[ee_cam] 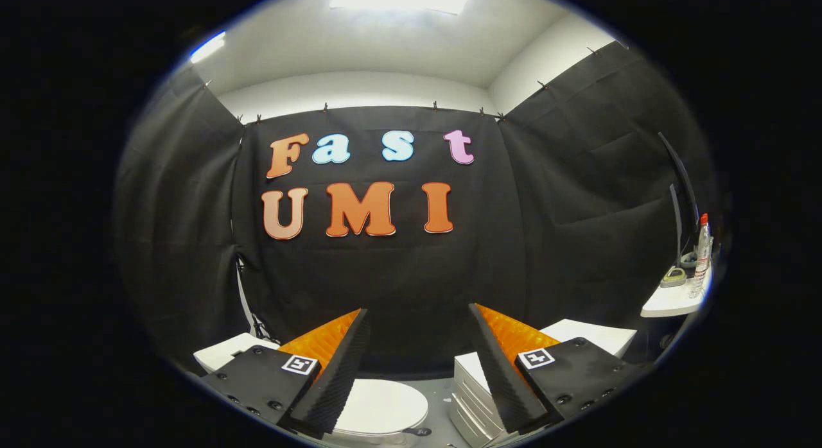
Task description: Open the toilet lid.
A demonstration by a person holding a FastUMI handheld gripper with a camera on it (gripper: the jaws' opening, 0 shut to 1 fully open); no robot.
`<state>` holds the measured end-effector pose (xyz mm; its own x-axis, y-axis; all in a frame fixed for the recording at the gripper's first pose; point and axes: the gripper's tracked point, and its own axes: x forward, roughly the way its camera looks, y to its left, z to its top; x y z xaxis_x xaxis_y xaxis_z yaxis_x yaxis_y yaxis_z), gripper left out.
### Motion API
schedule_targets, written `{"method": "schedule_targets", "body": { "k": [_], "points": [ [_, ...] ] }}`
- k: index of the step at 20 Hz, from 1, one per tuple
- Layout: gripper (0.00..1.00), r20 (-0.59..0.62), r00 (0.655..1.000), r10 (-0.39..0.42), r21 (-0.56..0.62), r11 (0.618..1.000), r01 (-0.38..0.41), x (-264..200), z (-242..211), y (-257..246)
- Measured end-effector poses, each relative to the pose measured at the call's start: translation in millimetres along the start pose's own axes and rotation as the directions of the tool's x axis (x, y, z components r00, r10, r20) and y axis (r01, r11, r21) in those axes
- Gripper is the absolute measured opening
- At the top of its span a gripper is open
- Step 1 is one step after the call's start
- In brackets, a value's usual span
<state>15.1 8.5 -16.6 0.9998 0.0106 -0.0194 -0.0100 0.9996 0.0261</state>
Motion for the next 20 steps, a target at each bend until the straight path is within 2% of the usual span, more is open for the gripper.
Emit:
{"method": "schedule_targets", "body": {
  "k": [12, 20],
  "points": [
    [0.98, -0.049, 0.999, -0.003, 0.010, 1.000, 0.004, 13.6, -54.2, 1.4],
    [0.98, -0.137, 0.989, -0.056, 0.113, 0.991, 0.072, 29.5, -137.1, 2.7]
  ]
}}
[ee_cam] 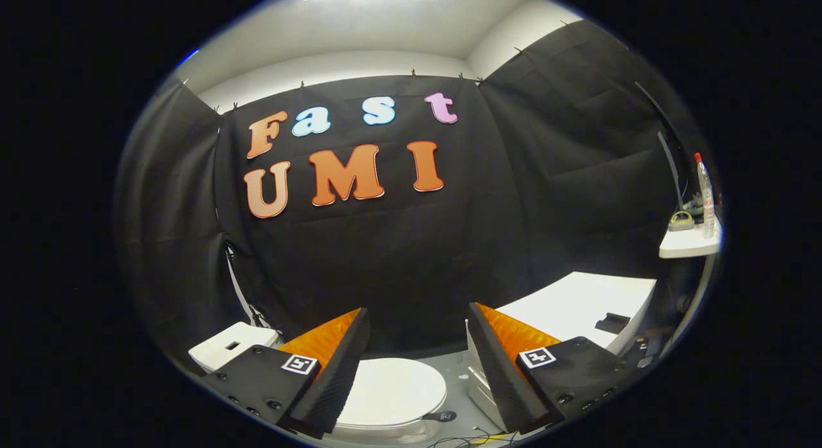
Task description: Open the toilet lid.
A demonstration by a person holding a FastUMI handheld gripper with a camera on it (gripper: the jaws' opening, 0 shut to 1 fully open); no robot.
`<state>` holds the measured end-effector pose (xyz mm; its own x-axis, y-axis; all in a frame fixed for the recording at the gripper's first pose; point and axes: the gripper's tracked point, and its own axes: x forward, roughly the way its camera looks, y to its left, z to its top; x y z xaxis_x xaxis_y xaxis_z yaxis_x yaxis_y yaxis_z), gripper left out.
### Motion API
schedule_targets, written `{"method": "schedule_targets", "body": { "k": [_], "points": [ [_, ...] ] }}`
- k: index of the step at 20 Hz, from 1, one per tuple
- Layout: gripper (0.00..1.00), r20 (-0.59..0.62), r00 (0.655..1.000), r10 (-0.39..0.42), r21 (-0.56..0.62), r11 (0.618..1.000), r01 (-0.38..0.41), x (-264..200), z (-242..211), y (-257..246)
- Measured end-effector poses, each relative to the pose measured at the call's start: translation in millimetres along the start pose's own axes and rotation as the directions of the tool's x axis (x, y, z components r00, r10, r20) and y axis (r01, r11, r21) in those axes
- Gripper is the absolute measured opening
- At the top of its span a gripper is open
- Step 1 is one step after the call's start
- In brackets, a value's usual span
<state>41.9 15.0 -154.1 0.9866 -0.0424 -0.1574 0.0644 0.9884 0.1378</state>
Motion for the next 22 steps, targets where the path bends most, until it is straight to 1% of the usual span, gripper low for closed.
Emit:
{"method": "schedule_targets", "body": {
  "k": [2, 8, 10, 16, 20, 22],
  "points": [
    [0.98, -0.018, 1.000, -0.004, 0.015, 1.000, 0.004, 5.9, -23.0, -3.1],
    [0.99, -0.089, 0.996, -0.025, -0.004, 1.000, 0.025, 25.4, -101.5, -20.5],
    [0.98, -0.092, 0.994, -0.055, 0.007, 0.998, 0.056, 29.8, -121.3, -33.7],
    [0.98, -0.130, 0.986, -0.105, 0.119, 0.986, 0.120, 32.7, -183.6, -60.7],
    [0.99, -0.190, 0.971, -0.144, 0.098, 0.981, 0.165, 35.1, -239.4, -83.1],
    [0.99, -0.216, 0.963, -0.160, 0.120, 0.975, 0.189, 36.1, -264.6, -94.7]
  ]
}}
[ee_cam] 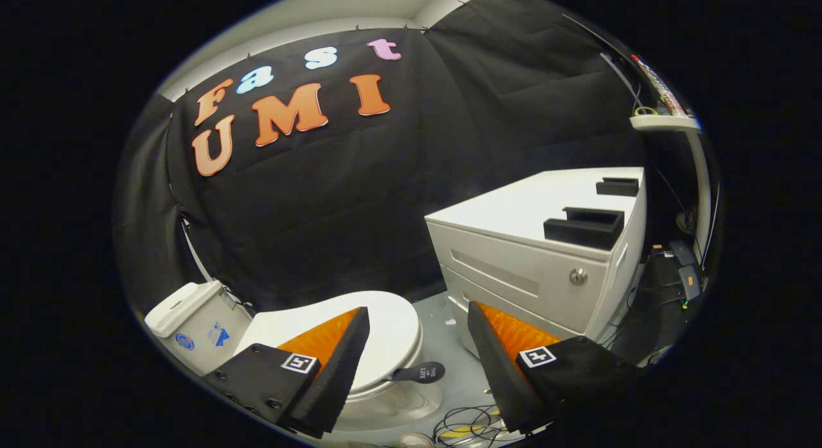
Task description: Open the toilet lid.
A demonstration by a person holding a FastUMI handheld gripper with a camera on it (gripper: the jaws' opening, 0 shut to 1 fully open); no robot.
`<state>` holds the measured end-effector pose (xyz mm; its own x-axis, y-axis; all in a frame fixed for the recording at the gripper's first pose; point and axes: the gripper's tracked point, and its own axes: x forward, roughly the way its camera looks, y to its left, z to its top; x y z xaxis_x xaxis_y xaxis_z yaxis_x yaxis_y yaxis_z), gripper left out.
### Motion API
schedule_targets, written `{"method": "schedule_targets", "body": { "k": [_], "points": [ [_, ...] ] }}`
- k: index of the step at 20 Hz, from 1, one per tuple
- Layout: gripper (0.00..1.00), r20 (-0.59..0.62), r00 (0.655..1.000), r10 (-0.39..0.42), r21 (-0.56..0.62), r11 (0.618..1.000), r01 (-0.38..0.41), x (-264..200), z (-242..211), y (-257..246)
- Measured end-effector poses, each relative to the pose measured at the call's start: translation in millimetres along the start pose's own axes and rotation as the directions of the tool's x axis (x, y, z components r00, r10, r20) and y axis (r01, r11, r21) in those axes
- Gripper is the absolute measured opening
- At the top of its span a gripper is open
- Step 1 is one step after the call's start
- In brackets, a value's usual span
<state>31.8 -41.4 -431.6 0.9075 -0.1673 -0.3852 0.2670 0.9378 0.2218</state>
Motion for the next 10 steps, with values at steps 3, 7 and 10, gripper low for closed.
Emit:
{"method": "schedule_targets", "body": {
  "k": [3, 7, 10],
  "points": [
    [0.96, -0.069, 0.997, -0.016, 0.098, 0.995, 0.022, 10.2, -40.6, -19.2],
    [0.88, -0.135, 0.990, -0.026, 0.253, 0.966, 0.060, 27.3, -74.7, -36.1],
    [0.82, -0.247, 0.969, 0.020, 0.349, 0.935, 0.070, 19.2, -105.7, -35.6]
  ]
}}
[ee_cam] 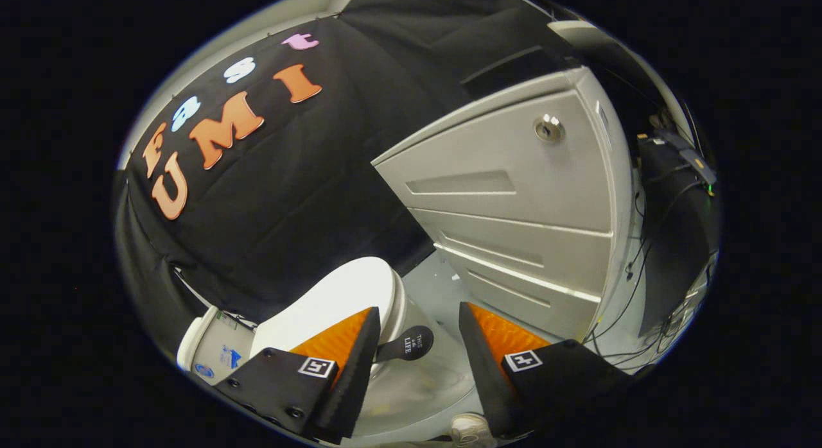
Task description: Open the toilet lid.
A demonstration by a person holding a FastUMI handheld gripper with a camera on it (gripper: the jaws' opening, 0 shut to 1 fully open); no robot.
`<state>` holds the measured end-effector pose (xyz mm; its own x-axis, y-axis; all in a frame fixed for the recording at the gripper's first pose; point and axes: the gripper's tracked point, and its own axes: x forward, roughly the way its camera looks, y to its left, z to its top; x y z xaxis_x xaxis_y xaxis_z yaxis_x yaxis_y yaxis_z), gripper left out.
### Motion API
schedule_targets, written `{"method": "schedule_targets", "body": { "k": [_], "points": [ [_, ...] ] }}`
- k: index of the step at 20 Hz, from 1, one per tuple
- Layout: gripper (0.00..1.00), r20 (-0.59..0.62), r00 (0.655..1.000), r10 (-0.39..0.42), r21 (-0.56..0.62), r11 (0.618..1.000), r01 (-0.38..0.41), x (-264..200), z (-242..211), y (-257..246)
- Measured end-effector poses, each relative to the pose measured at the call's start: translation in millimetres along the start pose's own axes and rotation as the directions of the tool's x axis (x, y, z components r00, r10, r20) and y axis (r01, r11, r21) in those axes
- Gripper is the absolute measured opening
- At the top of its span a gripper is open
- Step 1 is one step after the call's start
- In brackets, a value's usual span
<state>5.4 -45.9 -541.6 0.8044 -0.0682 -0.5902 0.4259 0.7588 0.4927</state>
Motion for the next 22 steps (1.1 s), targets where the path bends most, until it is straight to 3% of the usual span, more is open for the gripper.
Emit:
{"method": "schedule_targets", "body": {
  "k": [1, 2, 8, 11, 13, 15, 16, 20, 22],
  "points": [
    [0.81, -0.044, 0.999, 0.020, 0.046, 0.999, -0.018, -1.9, -8.7, 1.3],
    [0.69, -0.056, 0.998, 0.029, 0.091, 0.996, -0.023, 0.7, -12.2, -0.3],
    [0.68, -0.092, 0.993, 0.072, 0.237, 0.970, -0.048, 15.9, -31.4, -1.3],
    [0.37, -0.106, 0.991, 0.078, 0.293, 0.955, -0.043, 19.2, -37.9, -0.4],
    [0.38, -0.103, 0.992, 0.075, 0.342, 0.939, -0.035, 23.3, -39.5, -2.1],
    [0.22, -0.092, 0.992, 0.085, 0.411, 0.911, -0.040, 24.0, -39.6, -2.3],
    [0.19, -0.083, 0.992, 0.095, 0.448, 0.893, -0.048, 26.1, -36.6, -2.9],
    [0.18, -0.080, 0.987, 0.137, 0.552, 0.831, -0.071, 31.8, -34.6, -2.3],
    [0.17, -0.086, 0.987, 0.137, 0.543, 0.837, -0.069, 33.8, -33.3, -0.9]
  ]
}}
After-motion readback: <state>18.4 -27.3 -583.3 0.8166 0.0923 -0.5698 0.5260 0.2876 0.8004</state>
